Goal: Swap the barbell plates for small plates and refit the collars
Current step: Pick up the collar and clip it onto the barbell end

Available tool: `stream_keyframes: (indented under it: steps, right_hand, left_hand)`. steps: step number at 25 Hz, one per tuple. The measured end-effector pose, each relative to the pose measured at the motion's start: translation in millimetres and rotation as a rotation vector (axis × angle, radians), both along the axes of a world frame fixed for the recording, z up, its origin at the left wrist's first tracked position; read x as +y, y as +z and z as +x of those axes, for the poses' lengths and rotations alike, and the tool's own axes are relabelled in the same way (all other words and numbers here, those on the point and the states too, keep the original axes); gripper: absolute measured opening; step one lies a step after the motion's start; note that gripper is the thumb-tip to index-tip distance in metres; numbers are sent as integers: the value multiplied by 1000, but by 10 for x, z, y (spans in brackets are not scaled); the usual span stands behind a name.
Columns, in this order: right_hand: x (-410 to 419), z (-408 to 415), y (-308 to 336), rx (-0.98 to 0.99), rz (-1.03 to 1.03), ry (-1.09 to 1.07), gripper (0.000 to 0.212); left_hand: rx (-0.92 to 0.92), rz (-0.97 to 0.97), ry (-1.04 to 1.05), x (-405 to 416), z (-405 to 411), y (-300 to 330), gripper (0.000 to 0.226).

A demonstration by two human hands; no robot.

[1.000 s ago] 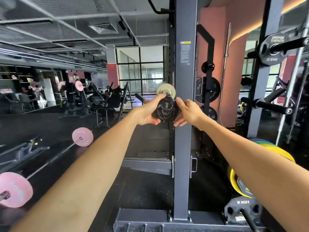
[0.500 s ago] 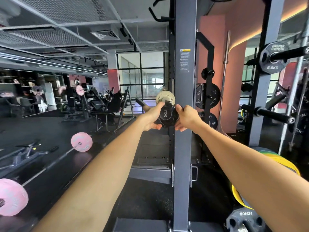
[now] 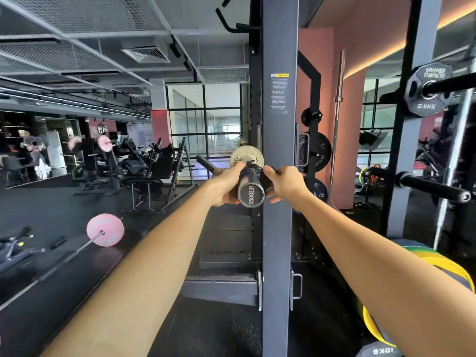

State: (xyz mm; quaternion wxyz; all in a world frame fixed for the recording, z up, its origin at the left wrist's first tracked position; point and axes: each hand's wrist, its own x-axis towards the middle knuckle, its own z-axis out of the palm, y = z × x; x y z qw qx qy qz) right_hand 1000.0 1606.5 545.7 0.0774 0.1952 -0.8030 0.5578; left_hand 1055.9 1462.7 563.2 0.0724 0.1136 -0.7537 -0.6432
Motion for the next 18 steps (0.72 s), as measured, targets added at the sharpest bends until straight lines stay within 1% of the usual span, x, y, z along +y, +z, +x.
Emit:
stream_keyframes:
  steps: [3,7,9,12,18]
  right_hand:
    - [-171,-436,7,-20,-31,-6,42]
    - [-404,-1022,38,-51,-33,-41,46]
    - [-505,-1314,47,-61,-9,-49,47]
    - [-631,-1686,51,-69,5,-54,46]
    - [-837,-2235,81,-80,42,-65,42]
  left_hand:
    - [-1,28,-24,-109,-359,19,41]
    - [-6,18,-9,-266,-909,31,44]
    - [-22,23,12,-372,-1212,28,41]
    - [-18,33,66,-496,-1621,22,41]
    - [-10,36,60,-717,-2205,12,38]
